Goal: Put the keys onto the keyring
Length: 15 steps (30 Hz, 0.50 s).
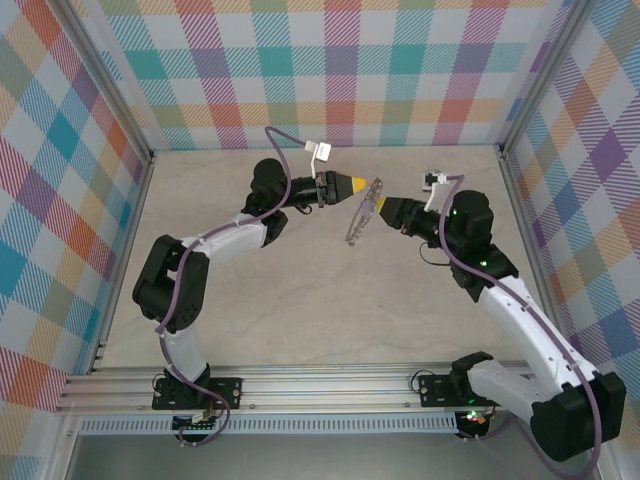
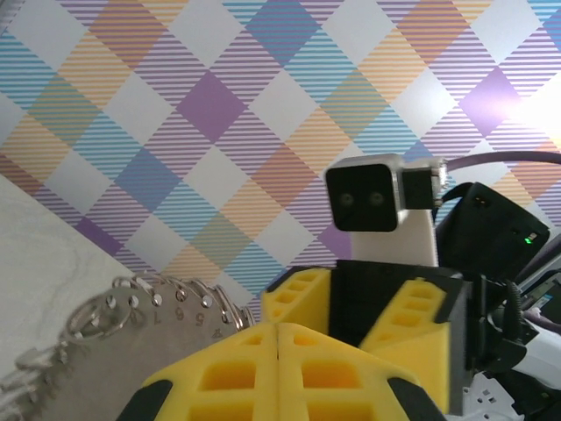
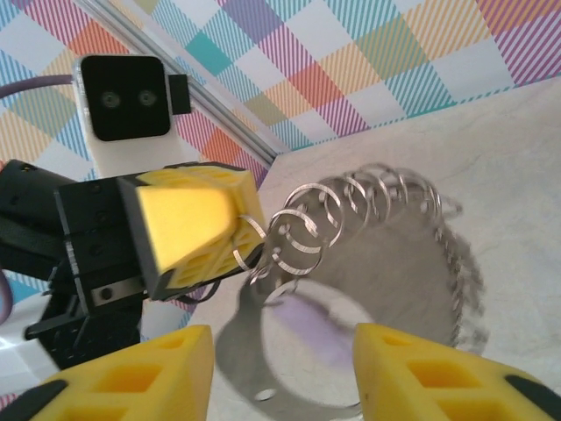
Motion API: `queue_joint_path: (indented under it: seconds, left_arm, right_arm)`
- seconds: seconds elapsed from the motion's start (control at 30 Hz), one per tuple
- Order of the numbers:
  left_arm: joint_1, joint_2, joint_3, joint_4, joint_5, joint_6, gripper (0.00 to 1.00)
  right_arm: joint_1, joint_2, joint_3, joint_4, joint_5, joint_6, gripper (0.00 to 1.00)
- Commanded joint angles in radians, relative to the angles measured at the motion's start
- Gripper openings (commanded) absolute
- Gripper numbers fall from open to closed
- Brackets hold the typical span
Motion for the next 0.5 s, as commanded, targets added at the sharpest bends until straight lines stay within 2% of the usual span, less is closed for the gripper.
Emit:
queue_joint_path:
  seconds: [0.0,0.47]
  left_arm:
    - [-0.006,-0.007,-0.004,0.087,0.012,-0.015,0.00]
    - [-0.006,-0.001,-0.002,0.091,0.014,-0.019,0.00]
  right_arm:
    - [-0.007,0.029,0.042,0.111,-0.039,0.053,0.41]
    - [-0.010,0.105,0.045,0.237,-0.091,0.130,0.37]
